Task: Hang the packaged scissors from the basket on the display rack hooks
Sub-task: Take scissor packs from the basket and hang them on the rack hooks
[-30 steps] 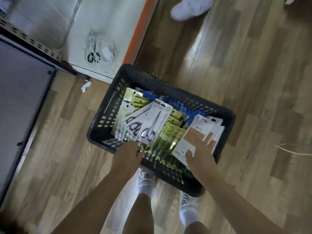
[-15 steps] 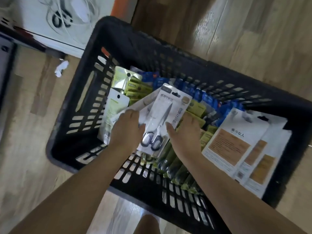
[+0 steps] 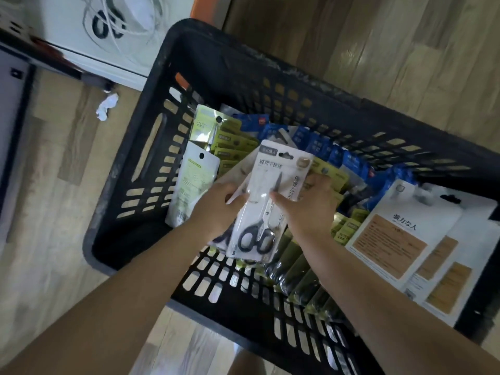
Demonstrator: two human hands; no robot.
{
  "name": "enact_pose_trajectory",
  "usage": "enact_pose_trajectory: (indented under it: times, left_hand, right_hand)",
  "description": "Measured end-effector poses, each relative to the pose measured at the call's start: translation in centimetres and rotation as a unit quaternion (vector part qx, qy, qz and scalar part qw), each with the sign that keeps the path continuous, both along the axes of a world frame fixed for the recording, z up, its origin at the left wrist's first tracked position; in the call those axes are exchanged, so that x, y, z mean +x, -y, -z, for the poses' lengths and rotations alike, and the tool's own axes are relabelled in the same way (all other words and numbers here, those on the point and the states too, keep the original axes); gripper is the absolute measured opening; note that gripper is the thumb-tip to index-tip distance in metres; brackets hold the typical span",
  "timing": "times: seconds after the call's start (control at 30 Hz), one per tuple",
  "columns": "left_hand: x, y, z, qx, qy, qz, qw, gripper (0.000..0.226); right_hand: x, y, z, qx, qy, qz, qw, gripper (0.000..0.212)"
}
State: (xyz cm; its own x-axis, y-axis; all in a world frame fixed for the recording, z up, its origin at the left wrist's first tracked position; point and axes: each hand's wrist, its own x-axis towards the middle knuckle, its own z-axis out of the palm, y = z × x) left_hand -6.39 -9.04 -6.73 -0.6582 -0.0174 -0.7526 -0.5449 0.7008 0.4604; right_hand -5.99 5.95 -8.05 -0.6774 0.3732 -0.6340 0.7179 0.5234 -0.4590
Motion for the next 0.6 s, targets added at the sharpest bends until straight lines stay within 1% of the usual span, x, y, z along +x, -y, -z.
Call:
enact_pose_trajectory:
  times: [0.07,0.13,0.23,0.37,0.5,0.6]
  left_hand:
    - [0.5,-0.2,-0.6,0.024,0.03,-0.033,0.999,0.027]
    - [0.8,-0.6,-1.2,0.029,0.026,-0.058,0.998,0.032]
    - [1.0,-1.1,-1.3,0.047,0.017,-0.122,0.991,0.026]
    - [1.3,-1.3,-0.8,0.054,0.01,-0.17,0.984,0.025]
    - [1.7,-1.0,-0.1,0.049,0.002,-0.206,0.977,0.021]
    - [2.3,-0.3,0.2,0.066,0.011,-0.224,0.972,0.029]
  right_hand:
    - [-0.2,0.1,-0.2,-0.016,0.006,-0.005,1.0,0.08]
    - [-0.4,0.3,-0.4,-0.034,0.013,-0.013,0.999,0.082]
    - [-0.3,0.4,-0.4,-0.038,0.027,-0.066,0.997,0.083]
    - [-0.5,0.7,-0.4,0.008,0.044,-0.143,0.989,0.08]
    - [-0.7,1.4,-0.5,0.068,0.057,-0.214,0.973,0.086]
    - [-0.4,2.2,-0.8,0.08,0.061,-0.254,0.962,0.08]
